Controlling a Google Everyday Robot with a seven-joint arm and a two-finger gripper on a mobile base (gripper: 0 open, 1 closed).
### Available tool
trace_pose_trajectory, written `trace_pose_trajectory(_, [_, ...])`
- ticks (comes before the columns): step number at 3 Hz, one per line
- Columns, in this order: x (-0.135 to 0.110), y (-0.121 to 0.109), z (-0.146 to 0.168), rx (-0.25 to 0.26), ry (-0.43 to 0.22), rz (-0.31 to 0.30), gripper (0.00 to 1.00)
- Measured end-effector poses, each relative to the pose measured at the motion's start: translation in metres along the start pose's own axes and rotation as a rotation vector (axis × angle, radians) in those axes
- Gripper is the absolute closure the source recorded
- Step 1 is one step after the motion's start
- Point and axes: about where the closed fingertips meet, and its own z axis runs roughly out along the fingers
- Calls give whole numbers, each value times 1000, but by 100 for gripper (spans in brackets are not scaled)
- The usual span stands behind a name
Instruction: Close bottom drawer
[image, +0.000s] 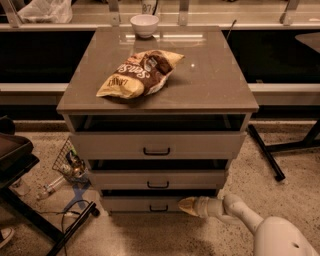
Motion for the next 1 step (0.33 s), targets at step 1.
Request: trace_pose_trajectory(1, [0, 0, 0, 0, 0, 0, 100])
